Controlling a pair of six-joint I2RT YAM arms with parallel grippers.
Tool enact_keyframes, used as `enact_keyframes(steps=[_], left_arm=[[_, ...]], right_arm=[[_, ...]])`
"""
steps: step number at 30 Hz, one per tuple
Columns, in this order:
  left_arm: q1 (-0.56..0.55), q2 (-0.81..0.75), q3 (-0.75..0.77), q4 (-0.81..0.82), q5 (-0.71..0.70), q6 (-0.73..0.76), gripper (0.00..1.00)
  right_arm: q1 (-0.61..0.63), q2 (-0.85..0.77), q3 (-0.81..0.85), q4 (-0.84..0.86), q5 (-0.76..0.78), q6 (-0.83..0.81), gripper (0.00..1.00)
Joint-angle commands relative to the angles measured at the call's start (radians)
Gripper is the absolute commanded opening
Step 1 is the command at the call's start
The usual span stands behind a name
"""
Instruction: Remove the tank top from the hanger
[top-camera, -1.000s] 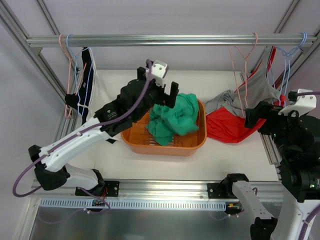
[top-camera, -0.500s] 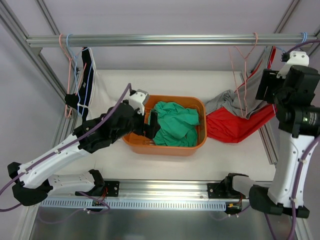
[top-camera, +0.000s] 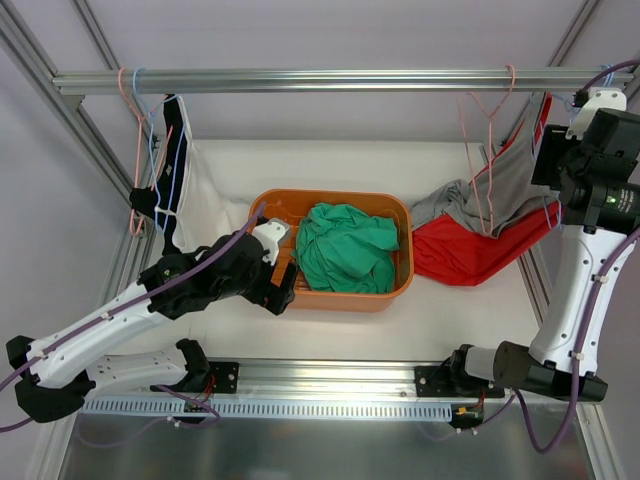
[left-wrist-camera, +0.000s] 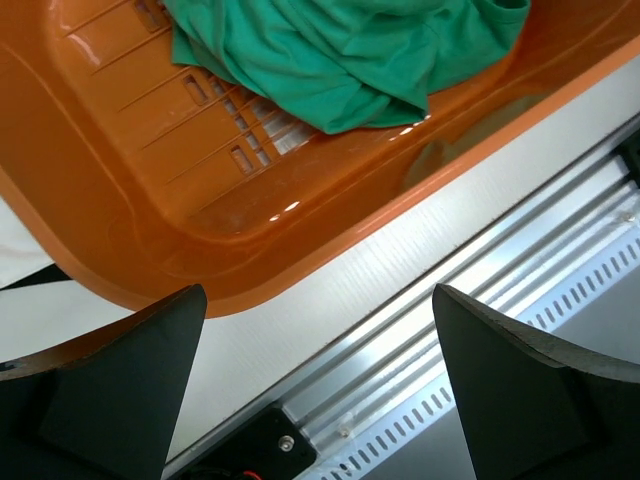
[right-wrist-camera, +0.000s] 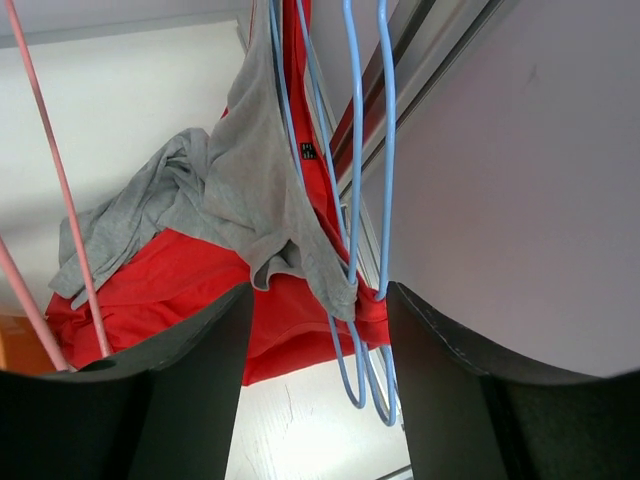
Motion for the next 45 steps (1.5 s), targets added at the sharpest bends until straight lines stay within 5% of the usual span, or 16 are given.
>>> enact_keyframes(steps=[1,16,45], left_arm=[[0.011,-0.008,-0.016,0.0,-0.085,0.035,0.99],[0.013,-0.099,-0.125,0.031,-0.138,0.0,0.99],[0.011,-0.09,-0.14,0.048,-0.098,0.007,0.99]], right_arm=[[-0.018,0.007,0.026,0.062,-0.021,-0.046,0.59],[-0.019,0.055,-0.016,0.111,-0.029,-0.071,0.47],[-0.033,0.059,-0.019,0.125,0.016,-0.077,0.46]])
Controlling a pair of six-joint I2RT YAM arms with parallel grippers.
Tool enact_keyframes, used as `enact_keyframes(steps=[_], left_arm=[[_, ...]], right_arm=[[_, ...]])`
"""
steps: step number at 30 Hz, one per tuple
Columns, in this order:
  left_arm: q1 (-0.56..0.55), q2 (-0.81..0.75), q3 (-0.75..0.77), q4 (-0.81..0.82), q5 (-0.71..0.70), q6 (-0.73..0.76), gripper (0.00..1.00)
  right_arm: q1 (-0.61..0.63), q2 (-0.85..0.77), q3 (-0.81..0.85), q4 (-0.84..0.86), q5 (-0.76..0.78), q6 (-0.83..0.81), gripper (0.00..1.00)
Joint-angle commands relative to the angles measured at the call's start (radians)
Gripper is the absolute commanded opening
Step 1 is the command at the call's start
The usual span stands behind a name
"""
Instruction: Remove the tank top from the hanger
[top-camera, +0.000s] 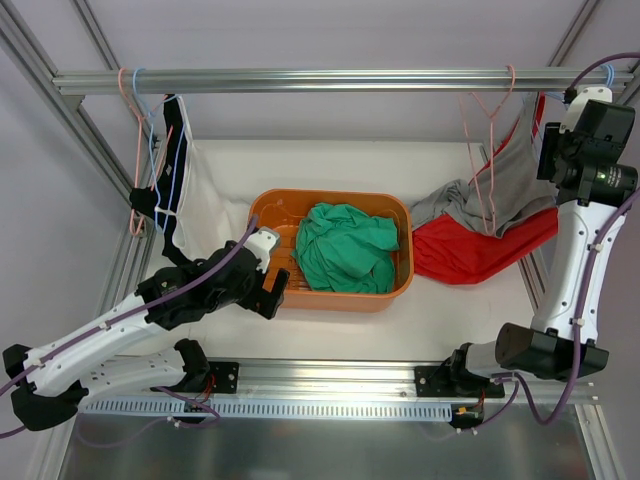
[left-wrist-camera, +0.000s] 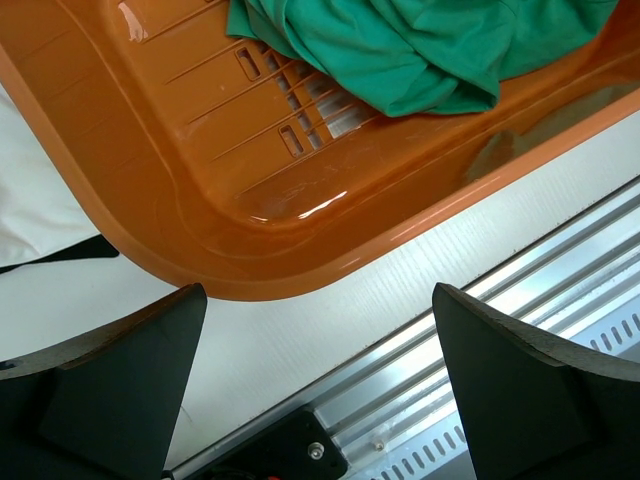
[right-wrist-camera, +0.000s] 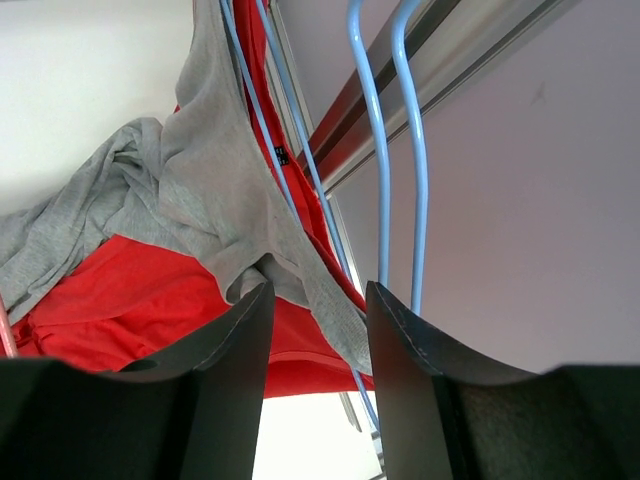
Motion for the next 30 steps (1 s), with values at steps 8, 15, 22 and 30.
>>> enact_keyframes(steps=[8,15,22,30], left_arm=[[0.011,-0.002,-0.009,0.022,0.014,-0.005,0.99],[0.011,-0.016,-0.011,0.025,0.015,-0.008,0.99],[0.011,-0.07,-0.012,0.026,-0.02,-0.018,0.99],[0.011,-0.1,-0.014,0.031,-0.035,-0.017,0.99]], right_arm=[[-0.008,-0.086,0.007,0.042,-0.036,0.005,0.46],[-0.012,-0.044,-0.002,0.045,-0.004,-0.012,0.45],[-0.039,-0.004,-0.005,0.053,-0.013,-0.01,0.41],[-0.045,0.004,-0.014,0.06,-0.071,-0.016,0.22]])
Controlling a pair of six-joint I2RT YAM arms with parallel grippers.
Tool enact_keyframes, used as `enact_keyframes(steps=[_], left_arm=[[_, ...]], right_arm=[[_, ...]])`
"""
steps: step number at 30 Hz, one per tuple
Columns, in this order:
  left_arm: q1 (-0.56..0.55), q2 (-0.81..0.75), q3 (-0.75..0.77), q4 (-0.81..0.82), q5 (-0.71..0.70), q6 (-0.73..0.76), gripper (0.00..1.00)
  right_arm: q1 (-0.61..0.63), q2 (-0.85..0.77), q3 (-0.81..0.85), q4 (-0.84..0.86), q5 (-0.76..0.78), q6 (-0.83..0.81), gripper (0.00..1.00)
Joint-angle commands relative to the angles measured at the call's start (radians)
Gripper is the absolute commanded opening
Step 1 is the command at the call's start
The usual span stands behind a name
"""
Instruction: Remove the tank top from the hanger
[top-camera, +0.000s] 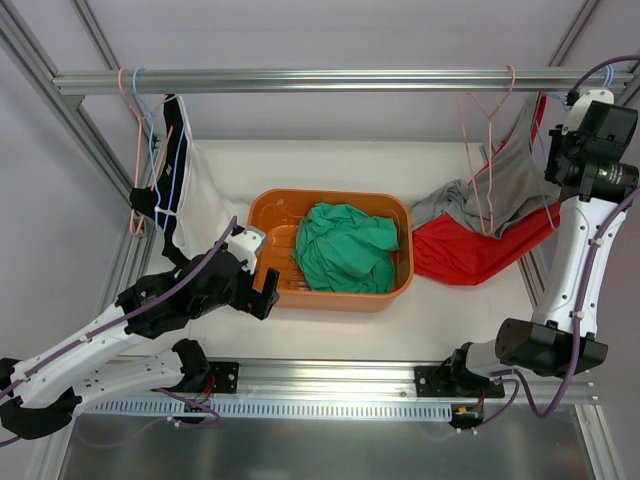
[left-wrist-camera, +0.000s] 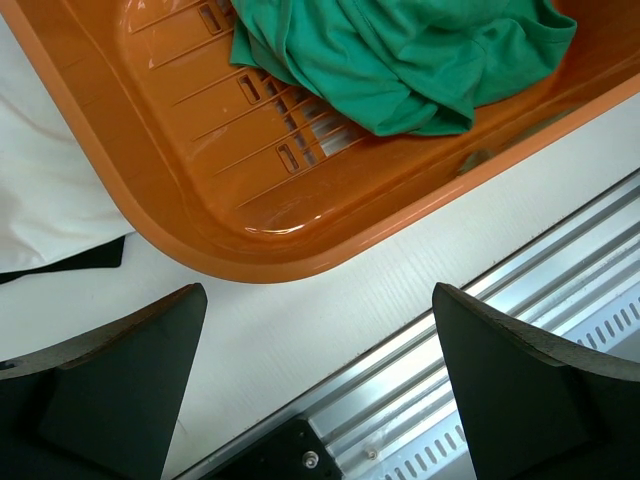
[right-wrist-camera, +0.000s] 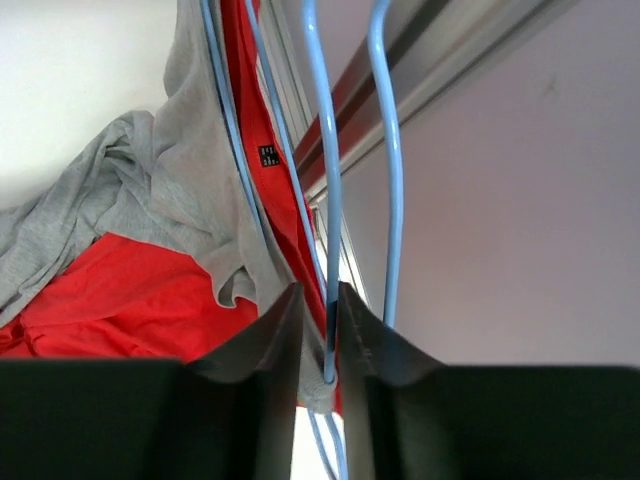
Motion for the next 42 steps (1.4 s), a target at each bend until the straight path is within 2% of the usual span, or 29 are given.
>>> enact_keyframes(steps=[1,2,5,9,14,27,35,42], left_arm=[[0.011,-0.004,-0.005,0.026,-0.031,-0.013,0.99],[0.011,-0.004,-0.003,0.024,-0.031,-0.013,0.99],[0.011,-0.002,-0.005,0.026,-0.029,-0.01,0.99],[0.013,-0.001,-0.005,0.026,-0.028,-0.009,0.99],[0.011,0.002,-0.006,0.027,-0.028,-0.007,0.99],[0.013,0.005,-0.005,0.026,-0.043,0.0,0.99],[0.013,0.019,-0.006,0.026,-0.049,0.003,0.99],[0.013,0.014,-0.006,0.024,-0.058,0.003,0.99]], right_arm=[[-0.007,-0.023,0.001,0.05,-0.087,-0.011,0.19],[-0.007,-0.027,0.003,0.053,-0.098,-0.011,0.14],[-0.007,-0.041,0.003,0.061,-0.166,-0.016,0.08],[-0.006,-0.035,0.004,0.071,-0.25,-0.002,0.06],[-0.007,-0.007,0.004,0.079,-0.236,0.007,0.0],[-0.007,-0.15,0.012,0.104,-0.178,0.174,0.0],[-0.007,-0.205,-0.017,0.142,-0.207,0.194,0.0],[-0.006,-0.205,-0.083,0.274,-0.219,0.182,0.0]])
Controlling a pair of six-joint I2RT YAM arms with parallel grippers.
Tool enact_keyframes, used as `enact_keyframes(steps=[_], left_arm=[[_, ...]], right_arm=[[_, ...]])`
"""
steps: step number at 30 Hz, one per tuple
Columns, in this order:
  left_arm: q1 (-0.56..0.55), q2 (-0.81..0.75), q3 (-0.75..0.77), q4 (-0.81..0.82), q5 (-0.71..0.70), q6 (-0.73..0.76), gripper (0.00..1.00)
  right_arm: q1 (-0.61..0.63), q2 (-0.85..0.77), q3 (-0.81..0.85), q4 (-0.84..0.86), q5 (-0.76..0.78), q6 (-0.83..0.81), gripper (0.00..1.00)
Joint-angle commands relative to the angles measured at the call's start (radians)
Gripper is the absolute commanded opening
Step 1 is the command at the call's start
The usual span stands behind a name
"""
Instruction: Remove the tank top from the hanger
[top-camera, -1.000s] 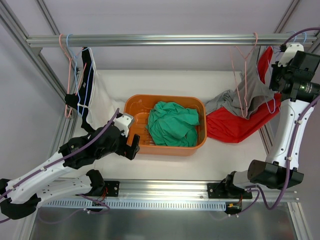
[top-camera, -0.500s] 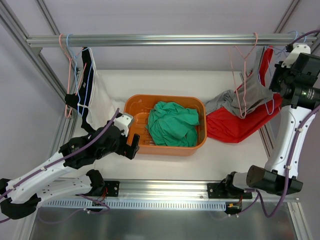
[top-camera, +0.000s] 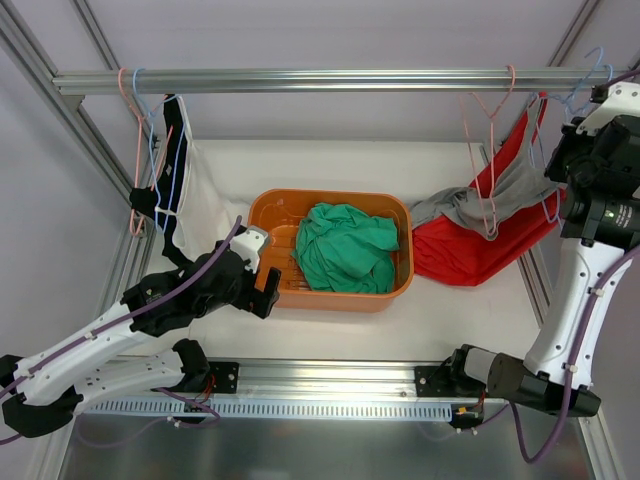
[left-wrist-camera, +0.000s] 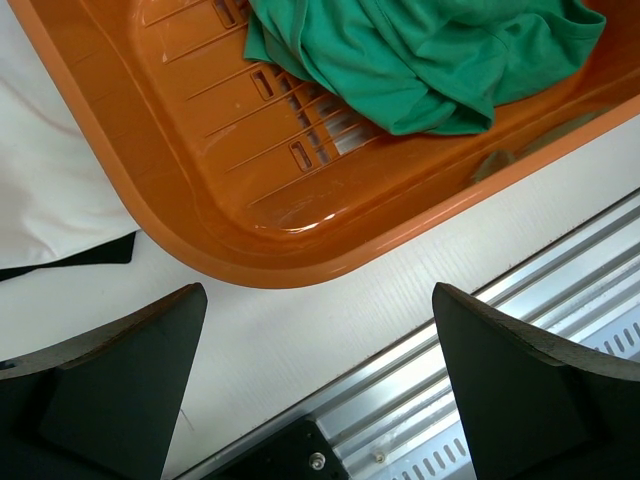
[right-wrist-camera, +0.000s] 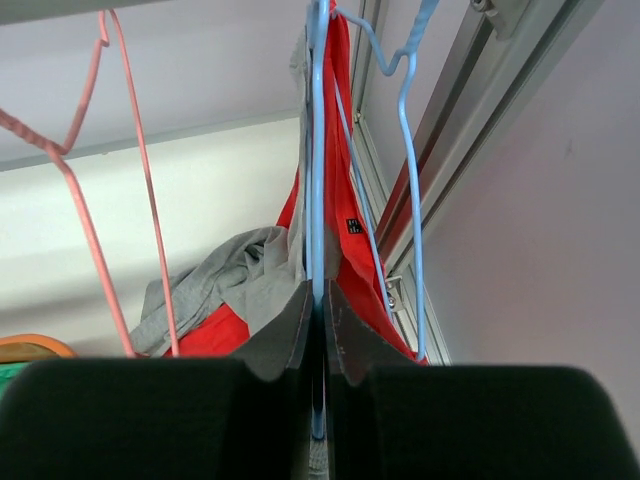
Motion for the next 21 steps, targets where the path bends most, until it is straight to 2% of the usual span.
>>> enact_keyframes(steps=[1,12,17,21], left_arm=[[0.013,-0.006,-0.001,0.022,-0.034,0.003,0.99],[0.013,0.013,0.003,0.023,-0.023,0.006,0.99],[0.013,0.019,0.008,0.023,-0.016,0.007,0.99],[0.013,0.016,0.079,0.023,0.001,0.033,0.99]], right_arm=[[-0.003,-0.008,-0.02,0.145,-0.014,0.004,0.0],[-0.003,-0.21,-0.1,0.146,-0.022,0.021,0.0],[-0.003,-0.259,-0.114,0.008,0.005,0.088,0.0],[-0.003,-0.362,-0.158,-0.125,0.021,0.144,0.0]])
